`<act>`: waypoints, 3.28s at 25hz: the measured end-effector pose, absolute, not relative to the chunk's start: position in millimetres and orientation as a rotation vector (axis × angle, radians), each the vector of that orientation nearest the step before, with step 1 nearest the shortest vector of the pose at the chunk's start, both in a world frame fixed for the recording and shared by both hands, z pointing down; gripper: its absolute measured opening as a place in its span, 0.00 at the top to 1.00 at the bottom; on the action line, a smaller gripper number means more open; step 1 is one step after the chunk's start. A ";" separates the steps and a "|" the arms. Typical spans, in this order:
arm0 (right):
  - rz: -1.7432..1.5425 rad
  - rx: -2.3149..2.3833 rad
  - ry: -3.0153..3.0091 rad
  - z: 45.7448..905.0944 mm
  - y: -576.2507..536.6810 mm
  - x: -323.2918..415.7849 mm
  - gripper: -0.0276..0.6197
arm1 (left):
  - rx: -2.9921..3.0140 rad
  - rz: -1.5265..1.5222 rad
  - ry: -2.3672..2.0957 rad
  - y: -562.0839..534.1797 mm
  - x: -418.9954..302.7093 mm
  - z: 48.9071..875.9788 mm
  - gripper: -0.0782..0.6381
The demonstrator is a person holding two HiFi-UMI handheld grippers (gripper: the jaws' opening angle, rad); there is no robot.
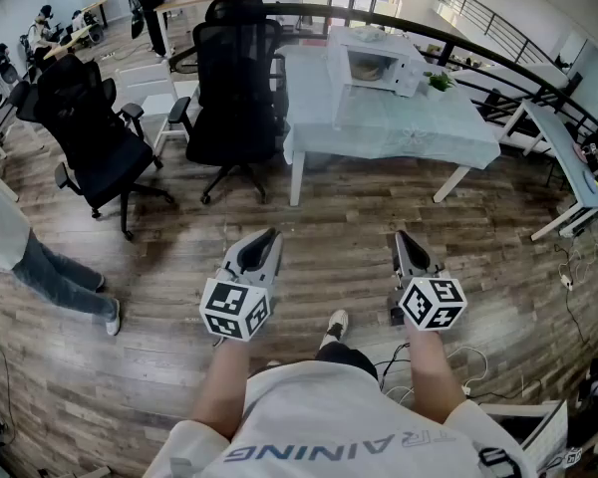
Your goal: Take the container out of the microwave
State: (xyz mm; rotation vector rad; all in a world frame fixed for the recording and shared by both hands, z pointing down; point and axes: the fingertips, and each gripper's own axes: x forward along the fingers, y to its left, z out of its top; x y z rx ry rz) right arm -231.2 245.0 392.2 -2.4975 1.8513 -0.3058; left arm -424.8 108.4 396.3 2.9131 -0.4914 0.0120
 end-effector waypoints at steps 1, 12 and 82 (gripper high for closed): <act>-0.306 -2.498 1.851 391.9 244.2 -230.6 0.93 | 2.912 0.012 -0.491 107.4 -424.3 395.9 0.81; -0.321 -2.504 1.848 398.3 238.5 -222.8 0.93 | 2.898 0.033 -0.475 101.7 -414.6 404.7 0.81; -0.510 -2.399 1.893 440.6 18.4 302.5 0.93 | 2.893 0.182 -0.446 -113.9 132.5 430.7 0.81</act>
